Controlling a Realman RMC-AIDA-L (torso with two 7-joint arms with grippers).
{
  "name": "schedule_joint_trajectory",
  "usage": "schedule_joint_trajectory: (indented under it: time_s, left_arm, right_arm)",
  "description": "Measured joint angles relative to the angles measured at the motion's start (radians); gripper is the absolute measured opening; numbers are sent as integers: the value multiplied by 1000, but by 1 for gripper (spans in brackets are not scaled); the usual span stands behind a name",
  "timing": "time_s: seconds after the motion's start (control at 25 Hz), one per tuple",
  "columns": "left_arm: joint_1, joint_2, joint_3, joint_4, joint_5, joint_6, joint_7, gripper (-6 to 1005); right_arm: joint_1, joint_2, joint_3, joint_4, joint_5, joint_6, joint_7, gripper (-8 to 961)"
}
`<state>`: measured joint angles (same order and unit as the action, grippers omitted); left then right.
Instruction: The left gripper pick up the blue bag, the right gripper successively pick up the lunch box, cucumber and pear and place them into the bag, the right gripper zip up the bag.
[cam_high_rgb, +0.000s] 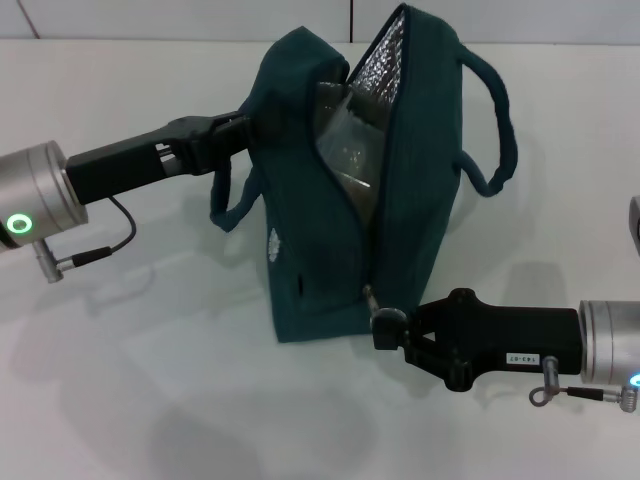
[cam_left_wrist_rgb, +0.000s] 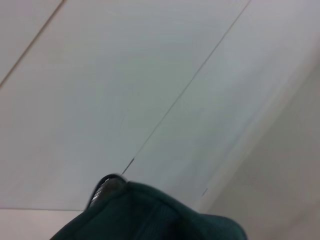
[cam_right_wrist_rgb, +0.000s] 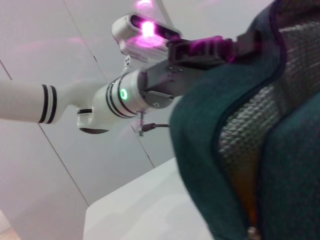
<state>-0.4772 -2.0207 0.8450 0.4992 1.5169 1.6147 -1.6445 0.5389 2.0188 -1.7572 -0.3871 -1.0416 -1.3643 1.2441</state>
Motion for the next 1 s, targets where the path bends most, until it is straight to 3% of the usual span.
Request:
schedule_joint_trajectory:
  time_s: [0.32, 0.76, 1.0]
  left_arm:
    - [3, -1, 1, 8, -1, 11, 15, 155]
    - [12, 7, 3, 19, 44, 36, 32, 617]
    - [29, 4, -2, 29, 27, 92, 107, 654]
  right_arm:
    - [-12, -5, 7, 22, 1, 7, -3, 17]
    - [-56, 0, 50, -16, 26, -22, -74, 18]
    - [-55, 2, 53, -24, 27, -17, -94, 19]
